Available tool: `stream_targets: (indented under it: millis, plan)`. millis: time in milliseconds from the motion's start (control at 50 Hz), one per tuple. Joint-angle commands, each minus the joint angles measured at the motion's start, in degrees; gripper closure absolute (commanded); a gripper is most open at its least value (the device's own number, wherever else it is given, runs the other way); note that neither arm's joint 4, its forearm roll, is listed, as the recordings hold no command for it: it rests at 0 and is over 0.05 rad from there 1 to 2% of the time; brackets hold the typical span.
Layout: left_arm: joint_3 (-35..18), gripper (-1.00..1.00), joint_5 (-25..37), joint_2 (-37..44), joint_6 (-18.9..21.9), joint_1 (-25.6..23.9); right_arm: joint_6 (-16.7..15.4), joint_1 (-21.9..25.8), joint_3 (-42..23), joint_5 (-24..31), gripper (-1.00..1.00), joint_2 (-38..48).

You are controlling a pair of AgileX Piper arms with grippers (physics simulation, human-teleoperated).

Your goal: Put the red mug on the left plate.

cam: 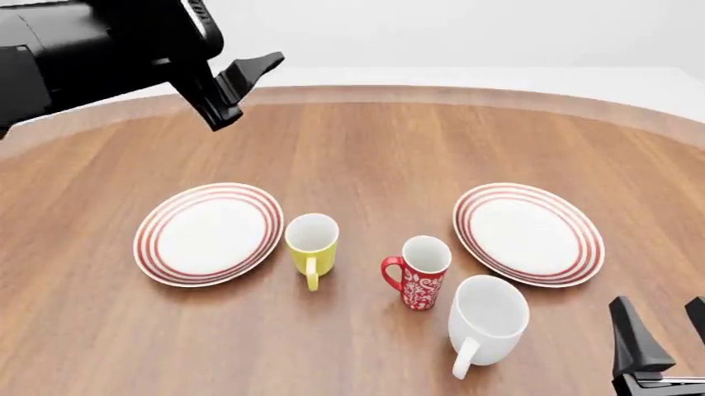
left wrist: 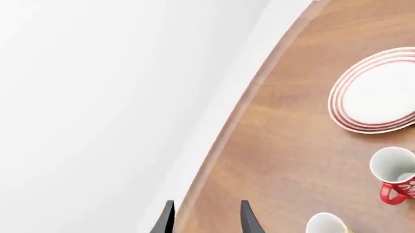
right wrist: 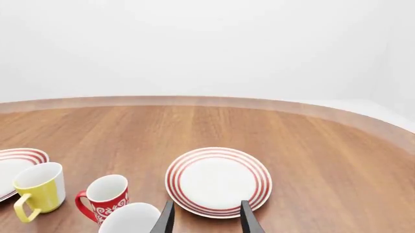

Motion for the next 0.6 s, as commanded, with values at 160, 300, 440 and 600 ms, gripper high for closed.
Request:
stream_targets:
  millis: [160, 300, 440, 600]
  plan:
    - [-1.78, -1.0, 3.6, 6.04, -1.8, -3.16, -0.03, 0.08, 0.15, -0.25, -1.0, 0.11]
    - [-0.56, -1.0, 4.84, 6.17, -3.24, -5.2, -0.03, 0.09, 0.15, -0.25, -1.0, 0.11]
    - [0.19, -1.0, 5.06, 5.8, -4.82, -6.09, -0.03, 0.1, 0.15, -0.26, -1.0, 0.11]
    - [0.0, -1.0, 5.47, 6.44, -6.54, -6.26, -0.04, 0.09, 0.15, -0.25, -1.0, 0.11]
